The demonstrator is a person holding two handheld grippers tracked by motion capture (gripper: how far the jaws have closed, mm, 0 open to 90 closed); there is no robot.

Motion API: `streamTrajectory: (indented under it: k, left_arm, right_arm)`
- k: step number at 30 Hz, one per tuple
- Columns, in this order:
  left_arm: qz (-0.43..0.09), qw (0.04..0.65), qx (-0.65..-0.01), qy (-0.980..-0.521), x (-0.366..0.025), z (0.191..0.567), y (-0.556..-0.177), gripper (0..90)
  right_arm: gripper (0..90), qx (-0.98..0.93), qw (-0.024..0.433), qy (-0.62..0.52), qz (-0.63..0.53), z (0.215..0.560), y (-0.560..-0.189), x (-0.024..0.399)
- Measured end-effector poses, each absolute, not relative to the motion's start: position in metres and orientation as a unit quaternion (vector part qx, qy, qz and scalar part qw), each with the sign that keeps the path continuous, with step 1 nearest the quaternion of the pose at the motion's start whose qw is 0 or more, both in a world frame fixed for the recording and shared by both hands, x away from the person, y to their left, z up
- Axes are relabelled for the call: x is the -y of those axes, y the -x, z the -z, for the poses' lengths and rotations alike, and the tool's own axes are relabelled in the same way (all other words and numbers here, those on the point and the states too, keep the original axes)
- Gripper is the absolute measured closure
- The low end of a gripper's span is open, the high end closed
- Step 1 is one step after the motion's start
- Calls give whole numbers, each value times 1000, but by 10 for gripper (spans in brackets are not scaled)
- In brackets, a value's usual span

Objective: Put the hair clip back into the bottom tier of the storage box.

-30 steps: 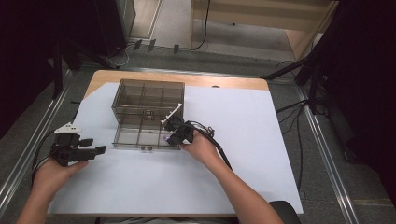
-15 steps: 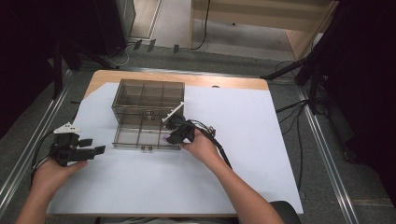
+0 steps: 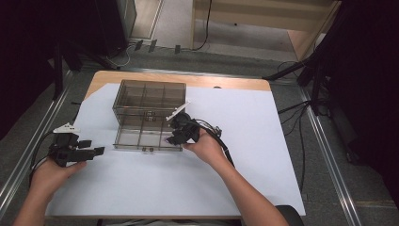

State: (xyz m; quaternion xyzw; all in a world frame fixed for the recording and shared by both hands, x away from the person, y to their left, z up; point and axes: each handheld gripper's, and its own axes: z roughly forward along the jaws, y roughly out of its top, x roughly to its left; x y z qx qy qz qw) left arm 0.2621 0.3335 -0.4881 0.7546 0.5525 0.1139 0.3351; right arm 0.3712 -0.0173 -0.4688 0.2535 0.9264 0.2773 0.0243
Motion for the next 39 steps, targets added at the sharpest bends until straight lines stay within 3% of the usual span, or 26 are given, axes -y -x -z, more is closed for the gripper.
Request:
streamTrajectory:
  k: [39]
  left_arm:
    - [-112, 341, -536, -764, -325, 488, -273, 347]
  right_arm:
    - [561, -899, 46, -308, -306, 457, -382, 75]
